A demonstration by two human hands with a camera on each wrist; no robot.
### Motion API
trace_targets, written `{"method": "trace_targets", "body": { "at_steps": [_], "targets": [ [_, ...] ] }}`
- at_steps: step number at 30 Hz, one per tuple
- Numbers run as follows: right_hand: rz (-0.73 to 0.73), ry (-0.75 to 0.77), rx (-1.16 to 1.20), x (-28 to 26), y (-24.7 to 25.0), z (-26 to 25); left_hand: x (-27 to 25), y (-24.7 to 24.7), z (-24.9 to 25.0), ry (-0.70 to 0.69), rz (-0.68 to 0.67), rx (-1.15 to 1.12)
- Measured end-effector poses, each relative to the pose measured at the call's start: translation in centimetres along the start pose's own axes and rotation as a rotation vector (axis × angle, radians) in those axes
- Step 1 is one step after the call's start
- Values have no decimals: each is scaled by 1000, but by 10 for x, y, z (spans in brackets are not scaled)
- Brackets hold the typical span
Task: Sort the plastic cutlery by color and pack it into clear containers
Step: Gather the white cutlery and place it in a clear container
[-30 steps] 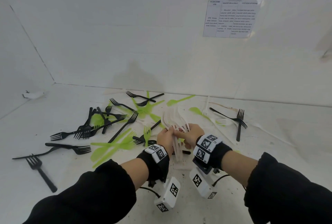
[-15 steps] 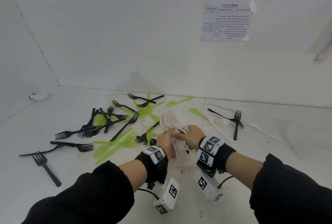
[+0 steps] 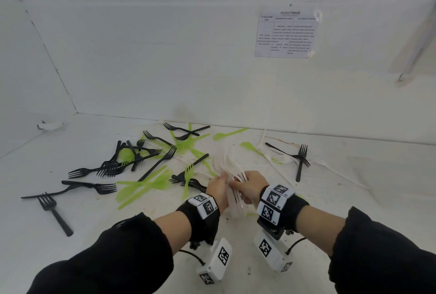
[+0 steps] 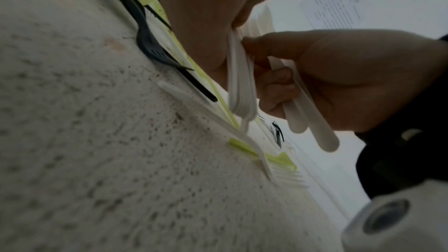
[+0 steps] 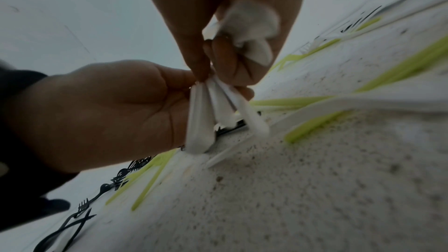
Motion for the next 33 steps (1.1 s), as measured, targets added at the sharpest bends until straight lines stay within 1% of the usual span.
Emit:
{"method": "trace_targets", "body": {
  "at_steps": [4, 10, 14, 18, 21, 24, 27, 30, 33],
  "targets": [
    [-26, 17, 3, -4, 3, 3, -10, -9, -8, -15, -70, 2],
    [-97, -18, 103, -9, 4, 10, -15, -11, -12, -30, -83, -22],
    [-66, -37, 98, -9, 8, 11, -18, -18, -12, -32, -150, -71],
    [-112, -64, 82, -9, 3, 13, -17, -17, -11, -44, -131, -38],
    [-65, -53, 3, -11, -1, 6, -11, -10, -5, -71, -69, 14],
    [31, -64, 52, -12, -5, -3, -8, -7, 3, -79, -25, 27],
    [111, 6, 61, -9, 0, -16, -9, -2, 12, -87, -7, -24],
    [131, 48, 33, -11, 2, -24, -10, 3, 16, -74, -27, -68],
    [141, 68, 49, -15, -2, -25, -9, 12, 17, -75, -7, -58]
  ]
}}
Point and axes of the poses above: each hand's wrist, its own x-axis towards the middle knuckle, its own y-axis out of the back of the hand, z = x × y, the point moved 7 cm from there along x, towards the middle knuckle, and after that the axes turned 6 degrees about -x, right-handed, at the moved point
